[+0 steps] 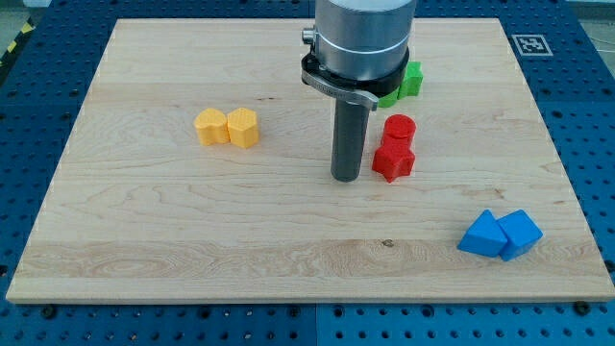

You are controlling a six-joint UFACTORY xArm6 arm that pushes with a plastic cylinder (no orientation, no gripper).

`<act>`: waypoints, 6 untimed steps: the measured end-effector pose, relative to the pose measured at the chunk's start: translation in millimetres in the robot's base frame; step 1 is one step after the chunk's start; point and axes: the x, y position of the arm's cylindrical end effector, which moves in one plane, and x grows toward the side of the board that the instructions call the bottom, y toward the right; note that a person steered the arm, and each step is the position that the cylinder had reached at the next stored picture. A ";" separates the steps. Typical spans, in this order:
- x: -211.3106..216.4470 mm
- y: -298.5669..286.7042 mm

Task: Push the red circle to the right

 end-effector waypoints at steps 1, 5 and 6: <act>-4.0 -0.3; -65.8 67.0; -69.7 74.7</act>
